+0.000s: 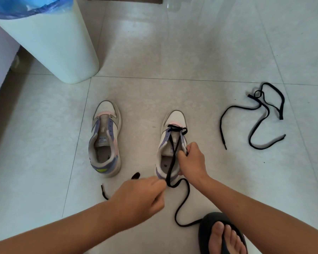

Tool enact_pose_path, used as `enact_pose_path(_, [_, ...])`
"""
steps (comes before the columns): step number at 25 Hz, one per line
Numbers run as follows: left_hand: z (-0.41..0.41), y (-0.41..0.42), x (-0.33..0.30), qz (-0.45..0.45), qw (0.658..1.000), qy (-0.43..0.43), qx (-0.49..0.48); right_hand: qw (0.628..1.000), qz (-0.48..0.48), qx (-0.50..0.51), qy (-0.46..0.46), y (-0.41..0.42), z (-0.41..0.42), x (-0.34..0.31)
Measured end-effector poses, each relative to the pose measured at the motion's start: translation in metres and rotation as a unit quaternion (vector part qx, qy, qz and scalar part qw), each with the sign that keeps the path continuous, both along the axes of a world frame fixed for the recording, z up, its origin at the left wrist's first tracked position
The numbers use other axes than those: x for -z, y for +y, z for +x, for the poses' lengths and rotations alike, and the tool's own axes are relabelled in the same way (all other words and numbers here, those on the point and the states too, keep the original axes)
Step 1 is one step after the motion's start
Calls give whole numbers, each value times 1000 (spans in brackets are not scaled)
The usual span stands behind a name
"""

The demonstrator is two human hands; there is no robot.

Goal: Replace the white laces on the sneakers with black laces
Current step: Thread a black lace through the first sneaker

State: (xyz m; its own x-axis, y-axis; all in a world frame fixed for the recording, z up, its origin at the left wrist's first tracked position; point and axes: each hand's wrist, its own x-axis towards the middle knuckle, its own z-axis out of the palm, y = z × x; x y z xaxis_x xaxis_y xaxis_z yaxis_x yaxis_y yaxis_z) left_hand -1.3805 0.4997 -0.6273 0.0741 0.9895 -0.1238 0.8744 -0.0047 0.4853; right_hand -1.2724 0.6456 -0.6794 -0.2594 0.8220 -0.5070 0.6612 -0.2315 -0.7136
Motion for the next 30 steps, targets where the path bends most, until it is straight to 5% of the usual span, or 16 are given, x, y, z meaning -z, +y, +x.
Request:
enact_pose_path(12, [19,-47,6,59,995,26,80,999,-36,-10,11,-3,3,1])
enact_pose_path(16, [13,-49,18,-54,992,45,106,998,-23,-51,5,-2,11,0])
enact_pose_path(19, [-1,-38,17,-162,977,109,88,977,69,-187,-78,6,20,-3])
enact_pose_path(22, [-14,-21,2,-267,962,-25,44,916,285,-265,-100,-2,27,-3])
enact_pose_path(25, [-35,-5,-37,-165,966,-189,-58,864,382,-292,-152,-15,31,-1])
enact_pose_path(28, [-61,3,-64,-77,939,-269,-202,836,333,-334,-281,-20,20,-7])
enact_pose_path(30, [-75,7,-66,-66,924,-270,-261,874,200,-341,-283,-14,14,-13])
